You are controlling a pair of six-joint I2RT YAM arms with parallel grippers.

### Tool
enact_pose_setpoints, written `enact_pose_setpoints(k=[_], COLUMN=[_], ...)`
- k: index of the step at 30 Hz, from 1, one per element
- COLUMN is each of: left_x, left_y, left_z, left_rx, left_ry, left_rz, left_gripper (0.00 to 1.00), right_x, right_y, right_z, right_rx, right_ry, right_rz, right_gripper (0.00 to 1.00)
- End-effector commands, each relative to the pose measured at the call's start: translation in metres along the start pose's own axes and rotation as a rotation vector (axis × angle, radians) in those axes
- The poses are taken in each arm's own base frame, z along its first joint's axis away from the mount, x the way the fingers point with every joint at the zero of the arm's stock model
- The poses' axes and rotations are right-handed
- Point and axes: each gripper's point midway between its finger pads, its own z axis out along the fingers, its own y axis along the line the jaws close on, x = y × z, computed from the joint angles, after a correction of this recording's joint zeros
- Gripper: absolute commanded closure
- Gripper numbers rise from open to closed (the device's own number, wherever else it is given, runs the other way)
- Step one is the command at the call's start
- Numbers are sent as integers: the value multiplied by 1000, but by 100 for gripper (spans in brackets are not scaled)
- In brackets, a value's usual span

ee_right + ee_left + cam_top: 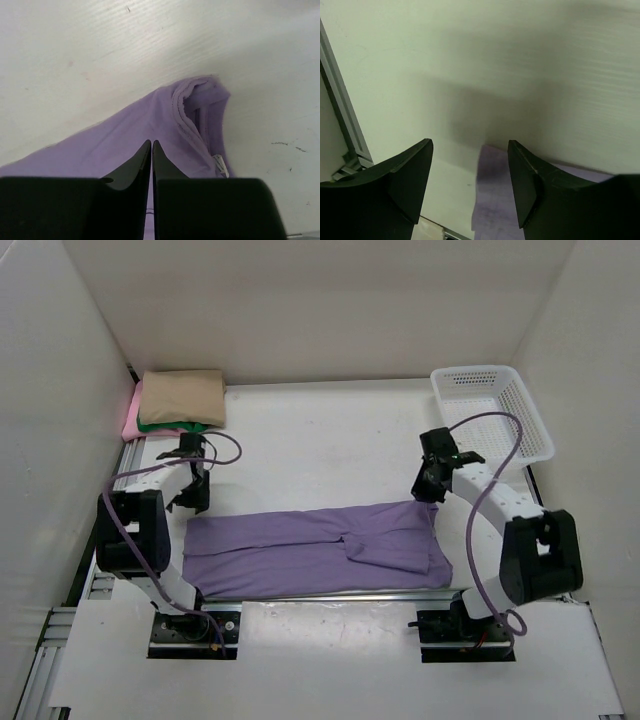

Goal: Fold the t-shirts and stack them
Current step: Rotate the tshirt 90 degrees

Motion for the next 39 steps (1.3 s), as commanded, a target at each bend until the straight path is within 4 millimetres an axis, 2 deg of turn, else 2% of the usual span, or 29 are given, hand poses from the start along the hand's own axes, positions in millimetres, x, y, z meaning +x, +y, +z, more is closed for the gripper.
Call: enact_pose_setpoints(k=[1, 5, 6, 9, 11, 13, 15, 16, 17, 18, 19, 20, 22, 23, 24, 25, 26, 27, 28, 29, 30, 33, 34, 35, 37, 38, 39], left_x=[-9, -1, 4, 21, 23, 31, 29, 25, 25, 20, 14, 12, 11, 7, 6, 1, -1, -1, -4, 2, -1, 2, 2, 4, 1, 4, 3], left_y=[20, 24, 26, 27, 31, 36, 41, 45, 53, 58, 63, 73, 83, 88, 89, 97, 98, 100, 100, 101, 99, 97, 97, 95, 96, 92, 90], left_z=[11, 29, 35, 46, 51, 54, 51, 46, 45, 38, 34, 31, 23, 20, 17, 12, 10, 8, 6, 6, 6, 9, 9, 13, 14, 15, 15], left_rx=[15, 26, 24, 22, 8, 15, 21, 31, 23, 30, 33, 21, 0, -7, -9, -17, -18, -9, 3, 3, 19, 39, 40, 42, 42, 58, 67], left_ry=[-24, 31, 58, 114, 124, 145, 131, 105, 99, 68, 44, 29, 7, -9, -19, -43, -45, -52, -57, -37, -33, -7, -7, 6, 6, 21, 19], left_rz=[-112, -143, -147, -151, -161, -189, -215, -235, -261, -283, -303, -332, -349, -363, -366, -384, -385, -397, -398, -401, -399, -399, -399, -396, -396, -391, -391], left_gripper=[28, 33, 34, 36, 37, 37, 37, 36, 34, 31, 29, 29, 27, 27, 26, 26, 24, 24, 24, 24, 24, 24, 24, 24, 24, 24, 24], right_x=[-2, 0, 4, 3, 0, -5, -4, -17, -22, -17, -22, -30, -35, -34, -54, -54, -65, -106, -107, -121, -152, -187, -216, -225, -255, -269, -275], right_y=[4, -14, -24, -32, -31, -20, -12, 3, 11, 17, 21, 36, 51, 55, 70, 74, 83, 118, 129, 149, 189, 244, 267, 279, 302, 313, 316], right_z=[18, 40, 47, 55, 60, 66, 73, 73, 75, 79, 81, 84, 89, 100, 99, 115, 120, 111, 133, 135, 136, 136, 127, 123, 96, 73, 46], right_rx=[39, 169, 219, 287, 298, 291, 296, 271, 260, 264, 262, 247, 216, 215, 186, 200, 188, 98, 82, 25, -109, -326, -432, -492, -604, -662, -697], right_ry=[24, 62, 88, 103, 105, 122, 155, 131, 122, 150, 148, 136, 142, 160, 127, 144, 131, 48, 69, 45, -21, -128, -241, -273, -359, -398, -420], right_rz=[-21, 43, 51, 44, 29, 3, -26, -40, -46, -65, -65, -74, -77, -87, -93, -98, -106, -92, -103, -93, -56, 68, 119, 149, 202, 199, 157], right_gripper=[95, 97, 97, 98, 98, 98, 98, 98, 98, 98, 98, 98, 98, 98, 98, 98, 98, 98, 98, 98, 98, 95, 95, 93, 90, 86, 84])
